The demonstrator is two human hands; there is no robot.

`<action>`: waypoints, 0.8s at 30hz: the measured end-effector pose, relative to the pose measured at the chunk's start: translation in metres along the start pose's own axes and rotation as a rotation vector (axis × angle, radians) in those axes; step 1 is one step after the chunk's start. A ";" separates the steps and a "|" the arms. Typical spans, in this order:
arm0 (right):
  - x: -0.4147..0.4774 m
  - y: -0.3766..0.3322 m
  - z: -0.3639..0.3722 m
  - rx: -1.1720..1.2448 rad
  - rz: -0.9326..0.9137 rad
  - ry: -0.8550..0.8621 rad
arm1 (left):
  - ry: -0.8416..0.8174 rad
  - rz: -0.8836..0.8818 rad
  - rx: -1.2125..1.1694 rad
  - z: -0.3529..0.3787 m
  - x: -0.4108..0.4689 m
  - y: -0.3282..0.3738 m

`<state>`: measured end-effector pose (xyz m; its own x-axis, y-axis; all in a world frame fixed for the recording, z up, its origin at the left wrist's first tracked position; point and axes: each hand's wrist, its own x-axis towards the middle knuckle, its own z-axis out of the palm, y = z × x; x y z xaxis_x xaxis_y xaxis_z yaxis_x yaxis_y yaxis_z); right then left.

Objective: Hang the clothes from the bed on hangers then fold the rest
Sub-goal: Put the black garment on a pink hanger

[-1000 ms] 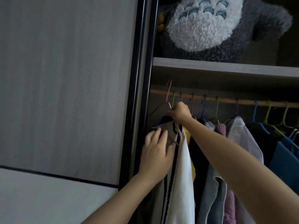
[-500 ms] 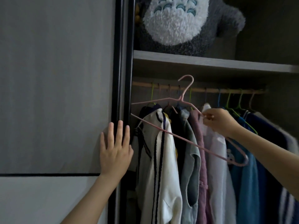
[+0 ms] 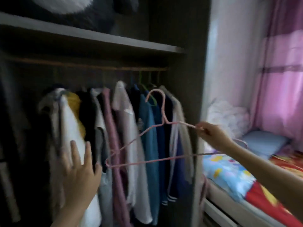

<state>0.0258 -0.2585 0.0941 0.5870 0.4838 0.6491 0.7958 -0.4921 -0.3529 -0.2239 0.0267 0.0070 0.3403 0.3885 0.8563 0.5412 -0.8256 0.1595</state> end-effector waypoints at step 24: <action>-0.521 0.278 -0.274 0.023 1.214 0.377 | -1.167 0.542 -0.849 0.099 -0.325 0.619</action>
<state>-0.0993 -0.8463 -0.1576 0.8623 -0.5038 0.0509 -0.2169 -0.4584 -0.8619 0.0768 -0.5702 -0.2210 0.9567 -0.2659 0.1186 -0.2871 -0.7938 0.5362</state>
